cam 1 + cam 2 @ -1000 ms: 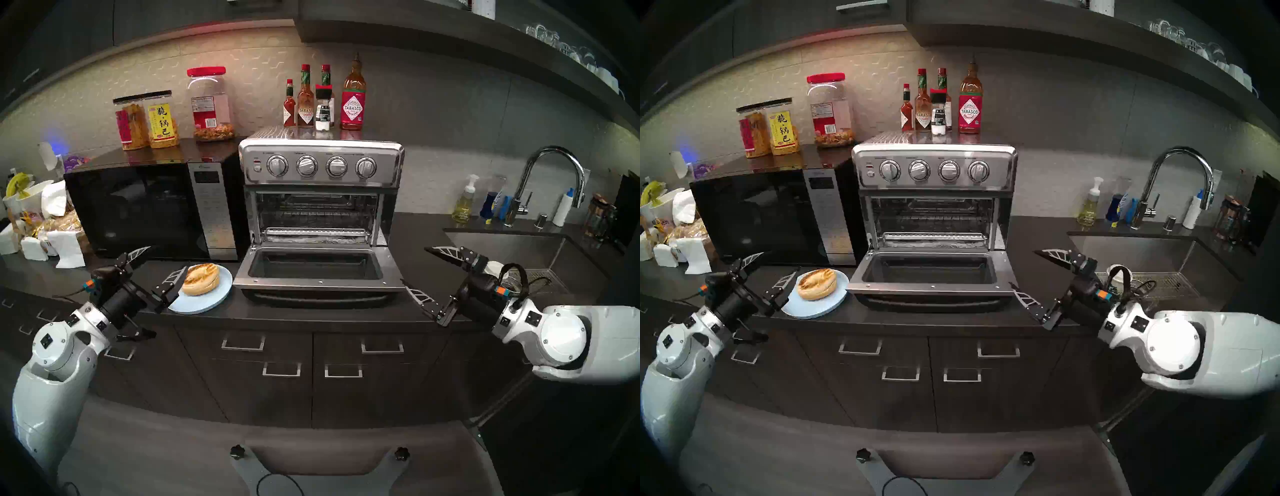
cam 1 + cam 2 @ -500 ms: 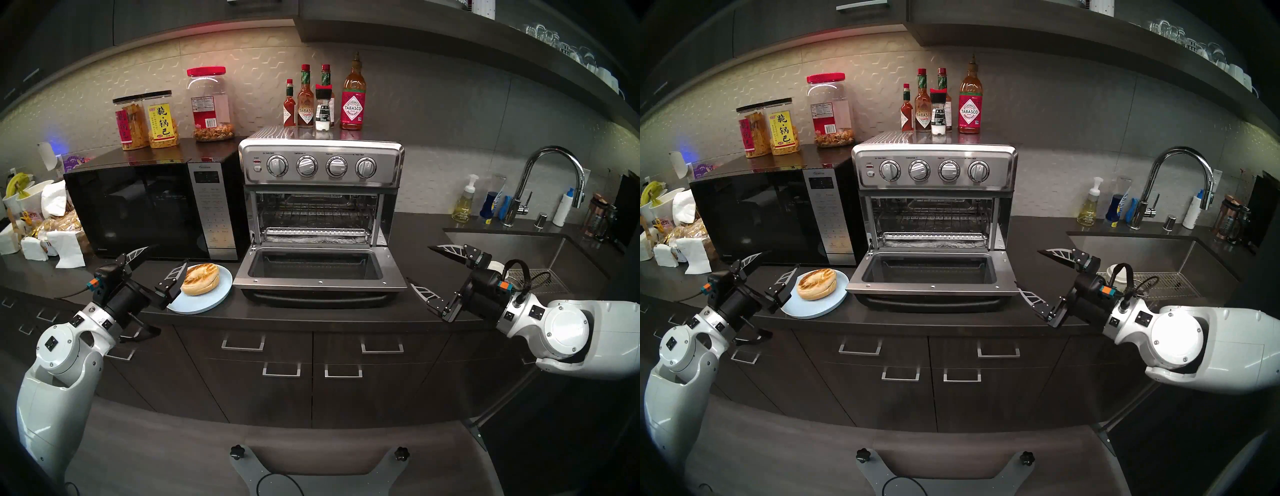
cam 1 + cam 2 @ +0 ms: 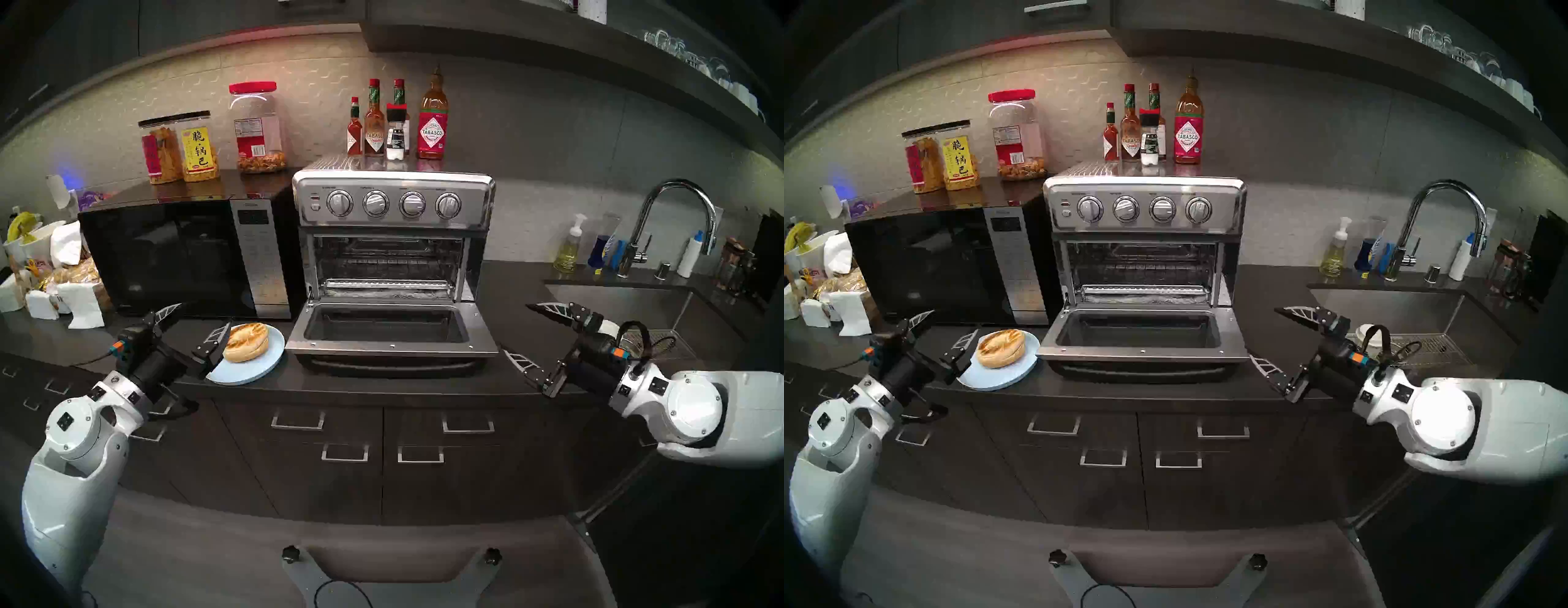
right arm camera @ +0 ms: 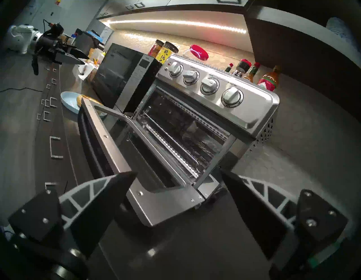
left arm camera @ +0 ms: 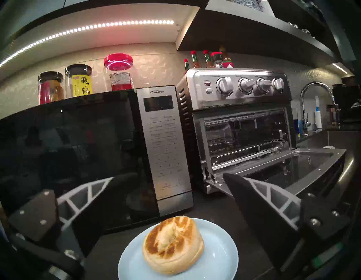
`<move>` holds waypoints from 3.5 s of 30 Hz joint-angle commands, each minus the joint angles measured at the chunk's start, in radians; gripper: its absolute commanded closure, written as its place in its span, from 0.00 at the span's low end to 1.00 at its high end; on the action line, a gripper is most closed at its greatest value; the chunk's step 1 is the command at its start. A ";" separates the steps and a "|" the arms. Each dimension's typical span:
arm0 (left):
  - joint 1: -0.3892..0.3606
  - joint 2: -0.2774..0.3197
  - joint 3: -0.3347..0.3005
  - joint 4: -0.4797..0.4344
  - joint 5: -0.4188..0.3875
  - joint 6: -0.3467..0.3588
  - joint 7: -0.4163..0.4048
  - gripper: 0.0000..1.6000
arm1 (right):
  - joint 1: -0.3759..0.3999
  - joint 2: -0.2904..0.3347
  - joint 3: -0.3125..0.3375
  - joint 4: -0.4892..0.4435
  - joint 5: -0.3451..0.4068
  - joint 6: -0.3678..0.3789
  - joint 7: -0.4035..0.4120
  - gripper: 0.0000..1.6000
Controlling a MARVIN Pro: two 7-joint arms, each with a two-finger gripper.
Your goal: Open the oven and place the bagel inside on the rack
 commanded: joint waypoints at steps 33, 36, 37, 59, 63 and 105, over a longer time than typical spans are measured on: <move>-0.010 -0.007 -0.017 -0.016 0.006 -0.006 -0.026 0.00 | -0.269 -0.270 0.121 0.528 0.321 -0.403 0.054 0.00; -0.017 0.007 -0.021 -0.010 -0.025 0.004 -0.055 0.00 | -0.282 -0.278 0.126 0.540 0.326 -0.419 0.053 0.00; -0.017 0.011 -0.024 -0.013 -0.027 0.014 -0.053 0.00 | -0.286 -0.280 0.128 0.544 0.327 -0.424 0.053 0.00; 0.196 -0.127 -0.303 -0.085 -0.086 0.051 -0.080 0.00 | -0.310 -0.288 0.143 0.563 0.333 -0.446 0.055 0.00; 0.213 -0.147 -0.332 -0.094 -0.079 0.057 -0.069 0.00 | -0.311 -0.289 0.144 0.564 0.334 -0.449 0.055 0.00; 0.202 -0.180 -0.307 -0.117 0.009 0.117 0.006 0.00 | -0.289 -0.280 0.144 0.518 0.292 -0.446 0.051 0.00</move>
